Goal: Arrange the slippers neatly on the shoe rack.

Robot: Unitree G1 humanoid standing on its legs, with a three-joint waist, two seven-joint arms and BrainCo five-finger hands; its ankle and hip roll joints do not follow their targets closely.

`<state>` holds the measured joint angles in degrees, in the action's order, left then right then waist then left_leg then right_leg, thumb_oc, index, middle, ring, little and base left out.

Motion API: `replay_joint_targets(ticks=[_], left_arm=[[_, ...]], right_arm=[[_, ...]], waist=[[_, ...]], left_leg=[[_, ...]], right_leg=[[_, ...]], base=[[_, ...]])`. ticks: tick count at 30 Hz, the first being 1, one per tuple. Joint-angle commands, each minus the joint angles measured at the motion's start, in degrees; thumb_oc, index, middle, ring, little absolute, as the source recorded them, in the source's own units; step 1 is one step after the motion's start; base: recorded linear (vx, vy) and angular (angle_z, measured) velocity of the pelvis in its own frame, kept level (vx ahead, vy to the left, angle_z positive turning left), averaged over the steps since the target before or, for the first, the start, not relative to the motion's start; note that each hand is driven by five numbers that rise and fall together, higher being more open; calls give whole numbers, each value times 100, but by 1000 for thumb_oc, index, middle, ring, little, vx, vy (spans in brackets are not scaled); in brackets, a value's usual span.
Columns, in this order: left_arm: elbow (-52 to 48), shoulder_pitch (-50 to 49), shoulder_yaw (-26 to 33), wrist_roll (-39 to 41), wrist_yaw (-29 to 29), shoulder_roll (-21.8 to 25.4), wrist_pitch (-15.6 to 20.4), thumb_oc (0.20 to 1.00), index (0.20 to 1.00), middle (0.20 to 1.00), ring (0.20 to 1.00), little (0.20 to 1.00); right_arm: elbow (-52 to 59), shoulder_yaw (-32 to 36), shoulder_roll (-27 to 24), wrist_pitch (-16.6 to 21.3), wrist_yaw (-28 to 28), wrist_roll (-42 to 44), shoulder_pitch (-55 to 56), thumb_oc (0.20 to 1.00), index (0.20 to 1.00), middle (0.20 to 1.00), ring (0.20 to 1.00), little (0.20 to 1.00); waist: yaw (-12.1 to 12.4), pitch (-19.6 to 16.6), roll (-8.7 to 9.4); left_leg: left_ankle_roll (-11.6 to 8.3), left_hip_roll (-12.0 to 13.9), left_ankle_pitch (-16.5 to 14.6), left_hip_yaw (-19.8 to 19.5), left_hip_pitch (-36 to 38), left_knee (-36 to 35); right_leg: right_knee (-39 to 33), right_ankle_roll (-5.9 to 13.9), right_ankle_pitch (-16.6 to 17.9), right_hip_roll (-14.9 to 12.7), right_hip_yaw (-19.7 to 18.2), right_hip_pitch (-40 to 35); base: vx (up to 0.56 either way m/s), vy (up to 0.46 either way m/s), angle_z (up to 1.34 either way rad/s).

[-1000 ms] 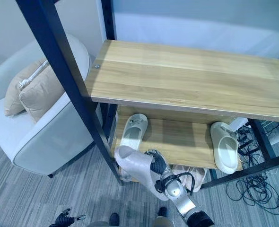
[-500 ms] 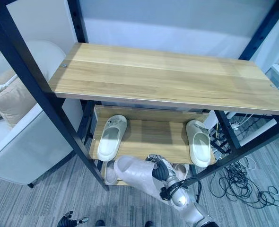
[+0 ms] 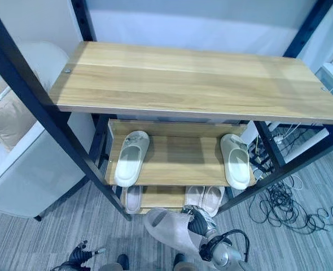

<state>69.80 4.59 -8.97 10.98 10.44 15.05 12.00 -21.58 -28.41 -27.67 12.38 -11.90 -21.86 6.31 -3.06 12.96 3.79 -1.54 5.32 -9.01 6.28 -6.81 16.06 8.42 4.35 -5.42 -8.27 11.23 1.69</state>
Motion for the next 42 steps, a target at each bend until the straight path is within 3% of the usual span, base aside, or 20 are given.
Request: replay_joint_targets(ticks=[1,4,8,10,15,19,20,21,24,26,28,34,37,42], left_arm=[[119,88,143,438,161,168,314,1000,1000,1000,1000,1000],[-85,299,243,962,227,292,450,1000,1000,1000,1000,1000],[-460,467,311,1568,390,392,671,1000,1000,1000,1000,1000],[-493,552,315,1843,494,395,745,1000,1000,1000,1000,1000],[-589,1054,176,2355,671,350,777,1000,1000,1000,1000,1000],[-797,1542,176,2745,730,535,777,1000,1000,1000,1000,1000],[-795,1547,177,2745,730,535,777,1000,1000,1000,1000,1000],[-998,1861,144,2976,845,653,852,1000,1000,1000,1000,1000],[-1608,2117,150,3030,1035,852,969,1000,1000,1000,1000,1000],[-1834,2174,98,3050,1086,884,1023,1000,1000,1000,1000,1000],[-2299,2280,86,3212,1212,910,1086,1000,1000,1000,1000,1000],[-3057,2304,28,3196,1445,880,1105,1000,1000,1000,1000,1000],[-3206,2230,-56,3150,1420,895,1062,1000,1000,1000,1000,1000],[-3326,1915,-332,3163,1152,945,948,1000,1000,1000,1000,1000]], right_arm=[[263,-94,-139,160,-66,-21,47,200,200,200,200,200],[-22,-143,-203,113,-157,103,-98,200,200,200,200,200],[-338,-242,-249,-52,-357,85,-429,200,200,200,200,200],[-514,-324,-250,-92,-542,80,-659,200,200,200,200,200],[-707,-343,-155,-317,-922,524,-1728,200,200,200,200,200],[-585,-90,-218,-224,-1210,1509,-2805,200,200,200,200,200],[-584,-89,-221,-226,-1208,1512,-2809,200,200,200,200,200],[-505,17,-295,-115,-1397,1979,-3501,200,200,200,200,200],[-246,138,-514,33,-1632,2333,-4422,200,200,200,200,200],[-282,117,-550,51,-1675,2418,-4789,200,200,200,200,200],[-531,-36,-679,7,-1777,2528,-5676,200,200,200,200,200],[-1217,-577,-1034,-287,-1659,2421,-6951,200,200,200,200,200],[-1505,-782,-1110,-371,-1552,2461,-7361,200,200,200,200,200],[-3032,-1517,-1072,-552,-1228,2710,-8480,200,200,200,200,200]], waist=[[53,-311,198],[40,-137,246],[101,35,255],[118,36,255],[140,-151,168],[184,-274,66],[179,-310,62],[230,-259,22],[307,-123,-39],[344,-56,-60],[464,249,-53],[646,971,24],[697,1121,32],[862,1347,-21]], left_leg=[[186,38,-674,-54,-425,1308],[257,117,-920,-165,-947,1993],[377,138,-1449,-369,-1845,3147],[418,146,-1637,-418,-2619,3856],[613,158,-2066,-672,-4820,5616],[728,184,-2396,-924,-6494,7065],[729,181,-2399,-930,-6558,7094],[747,157,-2573,-1015,-7192,7753],[782,117,-2806,-1097,-7924,8580],[792,75,-2907,-1173,-8132,8854],[799,20,-3178,-1219,-8314,9423],[791,-94,-3643,-1271,-8314,10482],[775,-95,-3752,-1302,-8314,10729],[726,-95,-3945,-1309,-8314,11169]], right_leg=[[1800,141,-398,-311,-327,771],[2447,74,-588,-329,-409,1248],[3515,-56,-1174,-330,-504,2094],[4143,-113,-1376,-303,-535,2849],[5933,-467,-1961,-274,-836,5068],[7550,-689,-2388,-176,-1093,6766],[7579,-689,-2393,-178,-1095,6827],[8307,-771,-2588,-150,-1161,7458],[9298,-875,-2848,-120,-1303,8210],[9599,-908,-2951,-105,-1375,8420],[10275,-958,-3092,-28,-1590,8679],[11360,-976,-3327,86,-2001,8822],[11574,-974,-3379,85,-2098,8823],[11967,-921,-3414,53,-2262,8823]], base=[[-38,21,9],[-84,15,1],[-84,22,3],[-178,20,2],[-168,22,4],[-61,12,-9],[27,-5,-8],[69,-18,3],[90,-3,2],[83,-7,-1],[103,-21,10],[59,-14,6],[57,-5,4],[42,29,2]])
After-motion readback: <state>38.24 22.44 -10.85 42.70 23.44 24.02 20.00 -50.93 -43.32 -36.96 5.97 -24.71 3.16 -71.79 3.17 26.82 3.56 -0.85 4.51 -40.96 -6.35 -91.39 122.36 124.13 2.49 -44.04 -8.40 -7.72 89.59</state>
